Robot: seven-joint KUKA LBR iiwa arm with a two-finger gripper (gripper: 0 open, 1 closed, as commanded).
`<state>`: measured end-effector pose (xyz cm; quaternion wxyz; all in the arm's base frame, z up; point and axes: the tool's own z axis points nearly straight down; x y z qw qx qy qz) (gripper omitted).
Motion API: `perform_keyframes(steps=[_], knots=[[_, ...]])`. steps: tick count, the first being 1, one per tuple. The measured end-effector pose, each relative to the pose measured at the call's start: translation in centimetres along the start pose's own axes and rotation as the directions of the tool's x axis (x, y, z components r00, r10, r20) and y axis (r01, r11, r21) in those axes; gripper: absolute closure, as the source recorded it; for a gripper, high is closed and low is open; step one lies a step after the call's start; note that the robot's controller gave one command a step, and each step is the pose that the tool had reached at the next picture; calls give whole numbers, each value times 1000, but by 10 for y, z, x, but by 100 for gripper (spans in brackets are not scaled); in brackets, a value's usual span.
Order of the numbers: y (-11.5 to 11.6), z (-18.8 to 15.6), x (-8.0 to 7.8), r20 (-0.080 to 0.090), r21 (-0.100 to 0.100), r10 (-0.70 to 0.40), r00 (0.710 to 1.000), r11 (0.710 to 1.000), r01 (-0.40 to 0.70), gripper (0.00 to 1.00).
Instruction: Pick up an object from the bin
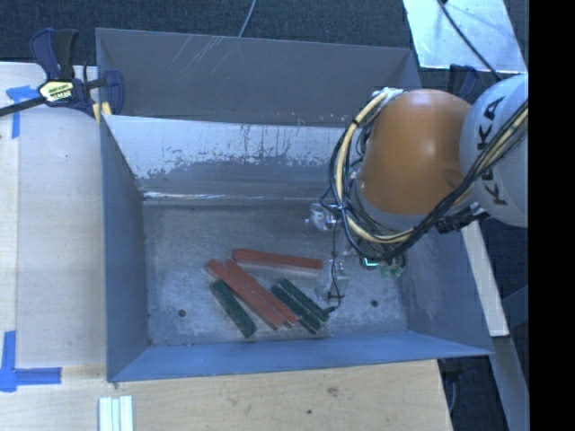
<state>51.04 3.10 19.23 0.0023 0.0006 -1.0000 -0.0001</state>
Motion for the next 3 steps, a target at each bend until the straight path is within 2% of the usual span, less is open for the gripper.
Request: perform_keyframes(steps=[1,2,3], knots=[[0,-3,-2,7,0,1,1000,1000,-1,0],[10,62,-59,17,0,-50,999,999,50,0],[15,90,-63,1,0,88,996,996,-88,0]])
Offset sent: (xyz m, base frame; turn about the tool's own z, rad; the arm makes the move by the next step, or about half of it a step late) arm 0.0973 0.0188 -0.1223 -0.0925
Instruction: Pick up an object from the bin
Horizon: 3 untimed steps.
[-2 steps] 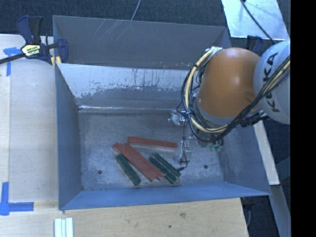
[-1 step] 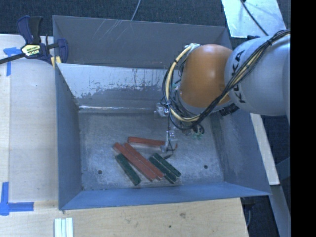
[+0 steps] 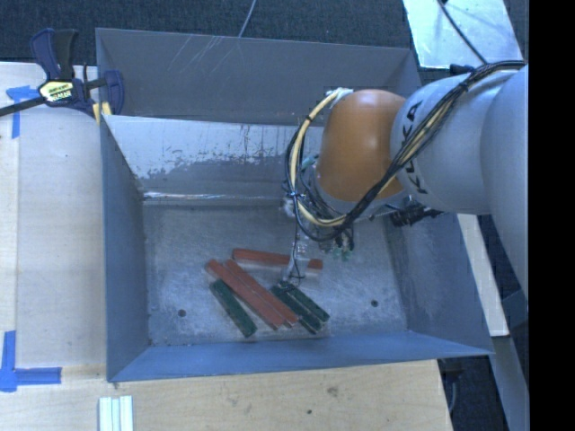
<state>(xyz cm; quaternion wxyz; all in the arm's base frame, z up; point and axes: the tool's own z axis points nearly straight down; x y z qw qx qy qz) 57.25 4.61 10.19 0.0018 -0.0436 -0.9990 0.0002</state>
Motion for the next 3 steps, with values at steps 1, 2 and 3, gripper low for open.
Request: perform_keyframes(steps=[1,2,3], knots=[[2,-23,-18,7,-1,7,1000,1000,-7,0],[-5,20,-16,9,-3,116,993,993,-116,0],[-5,36,-20,28,-7,114,993,994,-113,100]])
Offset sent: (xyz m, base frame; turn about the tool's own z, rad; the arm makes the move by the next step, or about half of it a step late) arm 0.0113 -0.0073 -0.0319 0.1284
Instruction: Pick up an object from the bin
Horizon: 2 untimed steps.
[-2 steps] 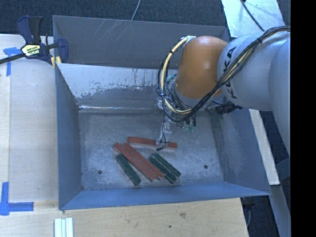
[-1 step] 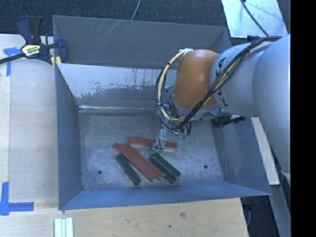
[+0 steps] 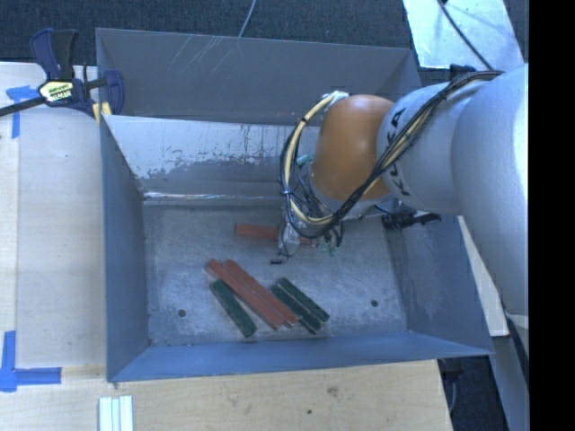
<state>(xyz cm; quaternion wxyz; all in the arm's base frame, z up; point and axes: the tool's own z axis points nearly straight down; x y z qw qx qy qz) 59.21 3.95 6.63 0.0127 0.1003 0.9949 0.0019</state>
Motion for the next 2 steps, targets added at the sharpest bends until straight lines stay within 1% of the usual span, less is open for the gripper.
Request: perform_keyframes(steps=[1,2], knots=[[0,-2,1,-3,1,-2,1000,1000,2,100],[0,-7,2,-12,3,-3,1000,1000,3,100]])
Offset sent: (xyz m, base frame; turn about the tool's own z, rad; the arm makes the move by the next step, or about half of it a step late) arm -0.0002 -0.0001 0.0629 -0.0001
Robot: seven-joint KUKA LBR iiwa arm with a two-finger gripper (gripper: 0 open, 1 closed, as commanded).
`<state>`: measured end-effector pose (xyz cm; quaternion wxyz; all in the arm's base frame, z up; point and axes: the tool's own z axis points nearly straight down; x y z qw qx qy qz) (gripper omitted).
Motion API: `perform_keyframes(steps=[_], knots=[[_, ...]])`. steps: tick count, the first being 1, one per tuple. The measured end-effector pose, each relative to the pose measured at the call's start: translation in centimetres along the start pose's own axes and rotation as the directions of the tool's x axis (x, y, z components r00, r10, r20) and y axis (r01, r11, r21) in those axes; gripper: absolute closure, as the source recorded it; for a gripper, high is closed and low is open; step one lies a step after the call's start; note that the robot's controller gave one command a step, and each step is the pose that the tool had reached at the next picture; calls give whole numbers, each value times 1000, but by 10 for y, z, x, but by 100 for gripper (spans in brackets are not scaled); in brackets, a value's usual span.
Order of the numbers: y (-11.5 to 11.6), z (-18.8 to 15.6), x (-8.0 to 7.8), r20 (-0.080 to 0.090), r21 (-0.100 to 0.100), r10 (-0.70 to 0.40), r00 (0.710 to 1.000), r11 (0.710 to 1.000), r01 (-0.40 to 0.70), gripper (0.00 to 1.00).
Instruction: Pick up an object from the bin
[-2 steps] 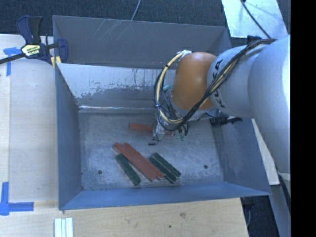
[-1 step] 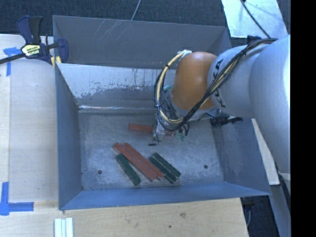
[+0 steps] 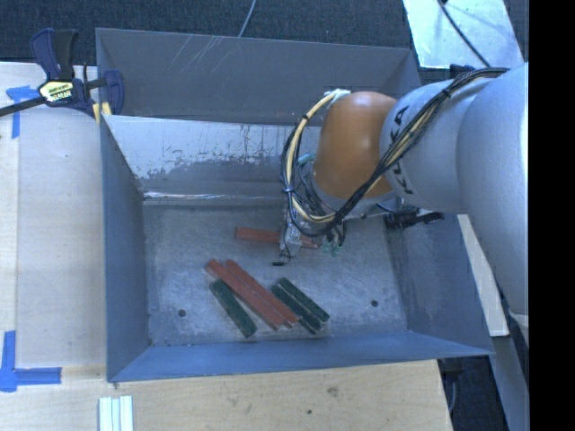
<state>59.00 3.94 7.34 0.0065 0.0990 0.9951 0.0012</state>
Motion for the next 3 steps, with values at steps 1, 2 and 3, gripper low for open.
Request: perform_keyframes(steps=[1,2,3], knots=[[-1,-19,3,-14,4,0,1000,1000,0,100],[-1,-40,1,-12,4,0,1000,1000,0,100],[-1,-56,0,-10,3,0,1000,1000,0,100]])
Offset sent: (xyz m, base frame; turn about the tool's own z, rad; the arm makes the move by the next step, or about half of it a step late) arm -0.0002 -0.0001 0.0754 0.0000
